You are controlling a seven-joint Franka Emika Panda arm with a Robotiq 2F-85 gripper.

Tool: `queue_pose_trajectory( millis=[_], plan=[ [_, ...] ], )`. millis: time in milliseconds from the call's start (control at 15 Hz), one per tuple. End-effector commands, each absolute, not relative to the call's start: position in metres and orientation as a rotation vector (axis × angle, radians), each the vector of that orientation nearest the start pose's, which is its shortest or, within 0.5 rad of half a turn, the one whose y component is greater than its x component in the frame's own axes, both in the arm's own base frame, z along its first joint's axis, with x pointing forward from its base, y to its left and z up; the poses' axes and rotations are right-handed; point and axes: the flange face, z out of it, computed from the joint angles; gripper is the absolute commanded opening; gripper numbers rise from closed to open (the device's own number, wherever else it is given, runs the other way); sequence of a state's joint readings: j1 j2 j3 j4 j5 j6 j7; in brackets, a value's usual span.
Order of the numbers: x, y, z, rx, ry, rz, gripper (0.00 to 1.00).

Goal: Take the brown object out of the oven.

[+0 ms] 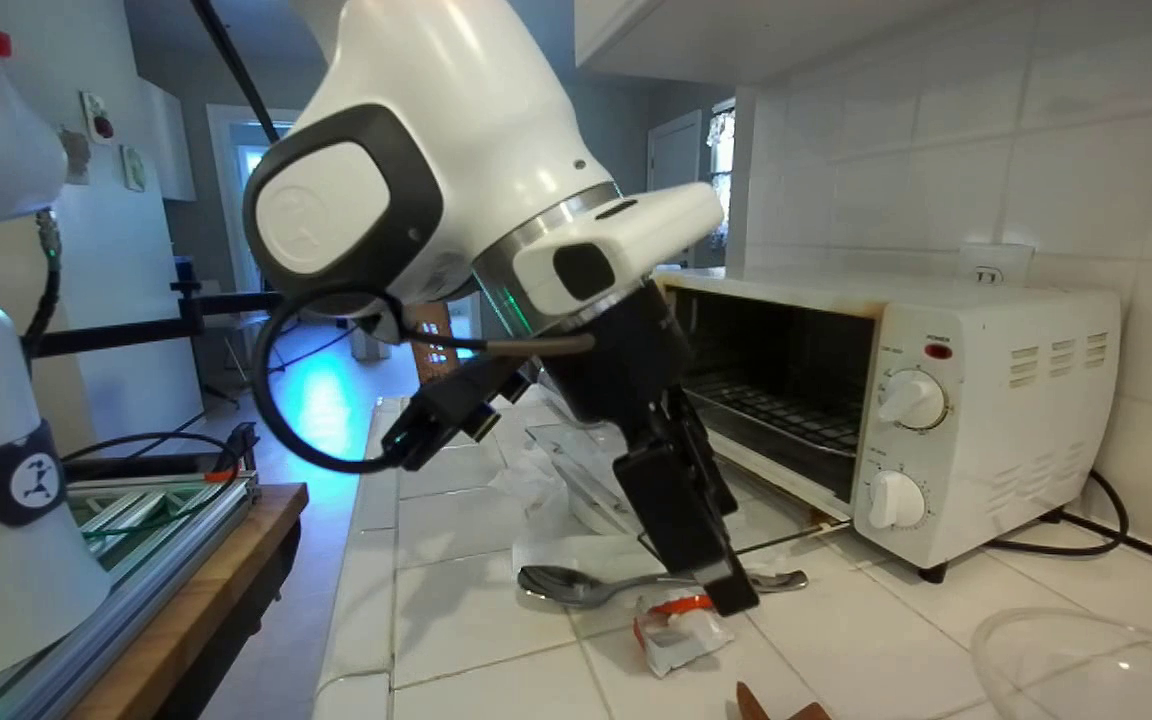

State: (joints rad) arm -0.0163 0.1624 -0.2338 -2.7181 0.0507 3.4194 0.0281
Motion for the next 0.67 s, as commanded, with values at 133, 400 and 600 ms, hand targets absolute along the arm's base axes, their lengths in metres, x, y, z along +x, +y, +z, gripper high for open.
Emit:
queue_pose_trajectory(
  millis=[133,400,600],
  plan=[
    [0.427,-0.08,0.299,-3.065,0.274,-0.798,1.0],
    [0.424,-0.036,0.349,-3.02,0.109,-0.737,1.0],
    [0.406,-0.024,0.372,-3.01,0.012,-0.658,1.0]
  ],
)
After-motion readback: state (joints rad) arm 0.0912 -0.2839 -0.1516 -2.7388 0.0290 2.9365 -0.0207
